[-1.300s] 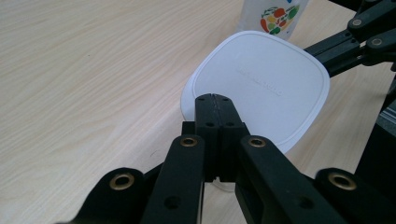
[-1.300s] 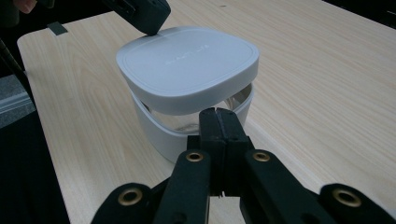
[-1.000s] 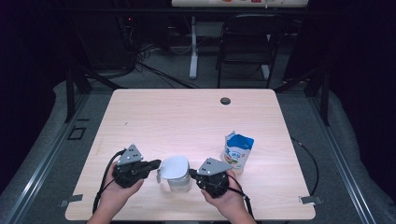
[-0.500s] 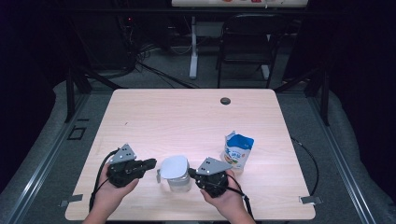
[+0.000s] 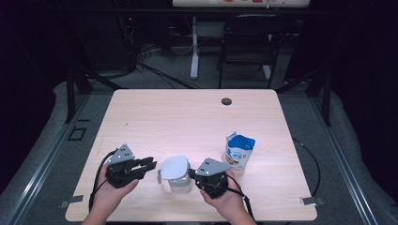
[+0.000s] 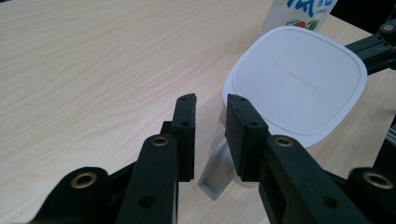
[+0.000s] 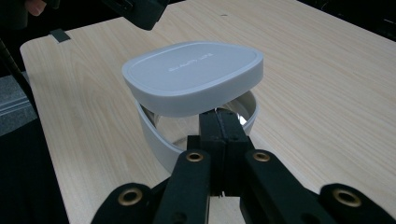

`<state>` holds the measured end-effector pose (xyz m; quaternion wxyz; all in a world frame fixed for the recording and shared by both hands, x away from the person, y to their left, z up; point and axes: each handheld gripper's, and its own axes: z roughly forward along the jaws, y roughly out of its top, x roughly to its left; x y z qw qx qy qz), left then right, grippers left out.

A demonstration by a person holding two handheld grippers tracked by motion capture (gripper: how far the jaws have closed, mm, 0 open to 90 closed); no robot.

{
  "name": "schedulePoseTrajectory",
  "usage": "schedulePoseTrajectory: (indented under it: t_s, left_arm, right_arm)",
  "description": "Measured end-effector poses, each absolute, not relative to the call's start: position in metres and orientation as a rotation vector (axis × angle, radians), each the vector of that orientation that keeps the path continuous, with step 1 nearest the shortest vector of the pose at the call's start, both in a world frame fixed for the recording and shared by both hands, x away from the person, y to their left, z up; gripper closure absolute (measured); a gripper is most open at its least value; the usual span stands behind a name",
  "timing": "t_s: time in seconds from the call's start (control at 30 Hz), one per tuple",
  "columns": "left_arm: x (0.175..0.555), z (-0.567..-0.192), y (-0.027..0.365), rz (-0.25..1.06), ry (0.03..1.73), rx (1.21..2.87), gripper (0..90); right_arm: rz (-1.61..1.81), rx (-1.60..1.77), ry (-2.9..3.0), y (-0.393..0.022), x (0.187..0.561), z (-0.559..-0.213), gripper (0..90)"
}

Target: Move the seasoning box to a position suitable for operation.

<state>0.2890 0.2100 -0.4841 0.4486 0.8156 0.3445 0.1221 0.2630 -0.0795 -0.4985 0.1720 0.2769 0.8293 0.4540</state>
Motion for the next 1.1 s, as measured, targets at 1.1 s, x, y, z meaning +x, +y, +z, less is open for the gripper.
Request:
schedulePoseTrajectory:
  t_s: [1.1]
  left_arm:
    - [0.290,-0.479,0.220,0.334,0.886,2.007,70.3]
  right_arm:
    - [1.279,0.756,2.377,-0.065,0.272,-0.481,90.0]
